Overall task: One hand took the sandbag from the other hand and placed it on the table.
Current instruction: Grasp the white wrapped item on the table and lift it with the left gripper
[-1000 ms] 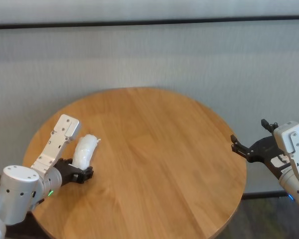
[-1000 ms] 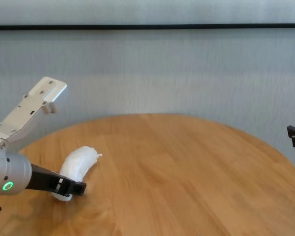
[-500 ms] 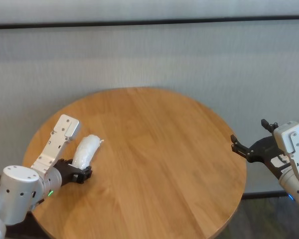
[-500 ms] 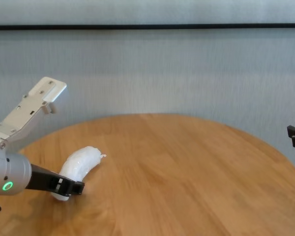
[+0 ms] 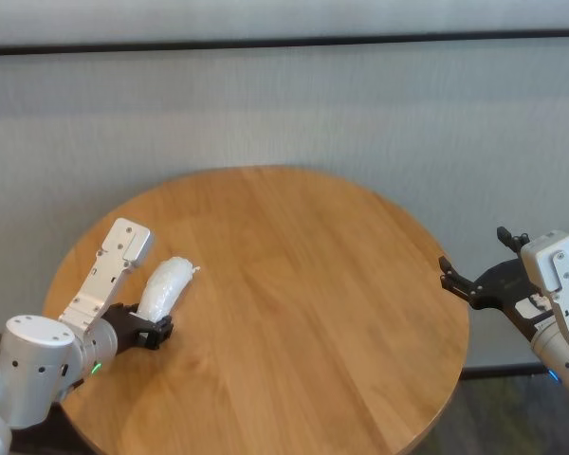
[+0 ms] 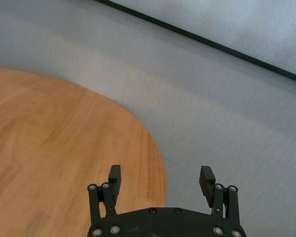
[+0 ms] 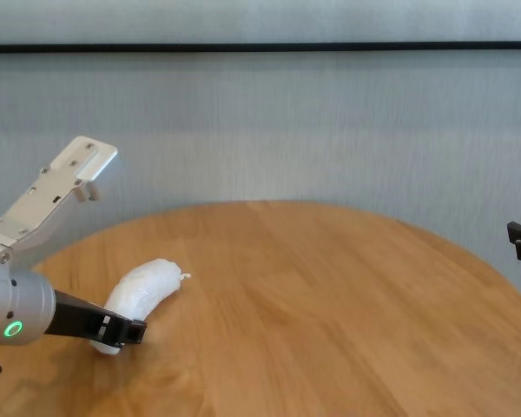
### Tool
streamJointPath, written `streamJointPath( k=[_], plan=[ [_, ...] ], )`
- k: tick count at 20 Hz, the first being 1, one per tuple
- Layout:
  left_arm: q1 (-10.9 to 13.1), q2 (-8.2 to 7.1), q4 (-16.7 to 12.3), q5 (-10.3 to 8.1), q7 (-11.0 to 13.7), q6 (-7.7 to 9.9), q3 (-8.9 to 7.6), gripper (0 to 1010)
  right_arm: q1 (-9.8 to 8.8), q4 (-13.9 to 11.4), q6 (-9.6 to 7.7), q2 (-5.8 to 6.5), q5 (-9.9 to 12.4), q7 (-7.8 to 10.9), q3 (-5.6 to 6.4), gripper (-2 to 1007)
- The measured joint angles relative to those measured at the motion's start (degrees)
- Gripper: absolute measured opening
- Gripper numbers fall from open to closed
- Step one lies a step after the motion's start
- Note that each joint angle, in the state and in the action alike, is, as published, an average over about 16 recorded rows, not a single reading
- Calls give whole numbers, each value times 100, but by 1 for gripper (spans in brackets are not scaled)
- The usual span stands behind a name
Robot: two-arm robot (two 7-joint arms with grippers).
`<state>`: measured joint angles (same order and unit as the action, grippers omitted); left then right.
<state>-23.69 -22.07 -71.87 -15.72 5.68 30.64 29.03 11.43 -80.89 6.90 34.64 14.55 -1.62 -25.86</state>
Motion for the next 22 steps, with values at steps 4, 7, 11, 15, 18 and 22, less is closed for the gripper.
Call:
streamJointPath(
  k=[4, 7, 11, 15, 18, 22],
  plan=[
    [0, 0, 0, 0, -1, 1, 0, 524, 0, 0, 0, 0, 0, 0, 0, 1002],
    [0, 0, 0, 0, -1, 2, 0, 504, 0, 0, 0, 0, 0, 0, 0, 1002],
    [0, 0, 0, 0, -1, 2, -1, 480, 0, 0, 0, 0, 0, 0, 0, 1002],
    [0, 0, 0, 0, -1, 2, -1, 457, 0, 0, 0, 0, 0, 0, 0, 1002],
    [0, -1, 0, 0, -1, 2, -1, 440, 0, 0, 0, 0, 0, 0, 0, 1002],
    [0, -1, 0, 0, -1, 2, -1, 421, 0, 0, 0, 0, 0, 0, 0, 1002]
  ],
)
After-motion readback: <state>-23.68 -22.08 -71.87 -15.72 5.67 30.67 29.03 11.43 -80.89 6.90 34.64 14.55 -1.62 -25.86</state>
